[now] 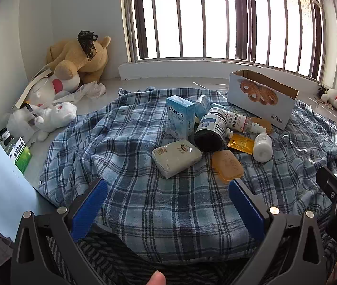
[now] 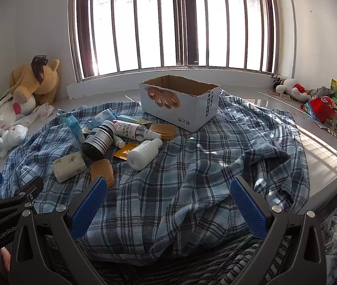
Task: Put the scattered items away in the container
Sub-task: 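Move both tools toward the scattered items on the plaid shirt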
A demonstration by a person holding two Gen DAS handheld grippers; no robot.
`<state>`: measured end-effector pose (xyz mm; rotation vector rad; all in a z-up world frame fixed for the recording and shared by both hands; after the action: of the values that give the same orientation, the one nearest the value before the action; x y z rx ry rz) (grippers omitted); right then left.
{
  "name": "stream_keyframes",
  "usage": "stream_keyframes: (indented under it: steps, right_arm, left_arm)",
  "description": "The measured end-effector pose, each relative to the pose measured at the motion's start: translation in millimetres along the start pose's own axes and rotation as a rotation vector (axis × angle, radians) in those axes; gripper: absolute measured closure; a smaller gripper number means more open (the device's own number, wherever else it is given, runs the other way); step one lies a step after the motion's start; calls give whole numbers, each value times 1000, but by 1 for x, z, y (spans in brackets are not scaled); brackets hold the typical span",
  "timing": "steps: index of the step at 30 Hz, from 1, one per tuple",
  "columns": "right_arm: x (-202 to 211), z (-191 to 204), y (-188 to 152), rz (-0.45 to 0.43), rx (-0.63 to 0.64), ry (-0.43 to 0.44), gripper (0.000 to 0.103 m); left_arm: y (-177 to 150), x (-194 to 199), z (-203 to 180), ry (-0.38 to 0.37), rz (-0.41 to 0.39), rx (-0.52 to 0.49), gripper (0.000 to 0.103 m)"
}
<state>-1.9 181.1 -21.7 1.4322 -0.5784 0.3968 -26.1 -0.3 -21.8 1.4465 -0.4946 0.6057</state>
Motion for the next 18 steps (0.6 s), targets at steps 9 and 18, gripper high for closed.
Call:
stream_keyframes:
  steps: [9,18]
  right_arm:
    - [-2,8,-3,0,64,3,0]
    - [-9,15,-6,13,93,36,0]
  left_arm:
    - [-1,-6,-3,-71,19,-4,0]
    - [-2,-11,-3,-106,19,4,0]
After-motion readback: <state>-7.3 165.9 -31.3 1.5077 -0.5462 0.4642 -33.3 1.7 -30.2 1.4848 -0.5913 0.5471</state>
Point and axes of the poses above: each gripper's, at about its wrist camera, not at the fingertips, and x roughly against the way its jaws point, z to its left, y to its top, the point moved 3 cm from there along -x, roughly the way its jaws point, and after that the axes turned 2 degrees about z, right-handed, at the moved point
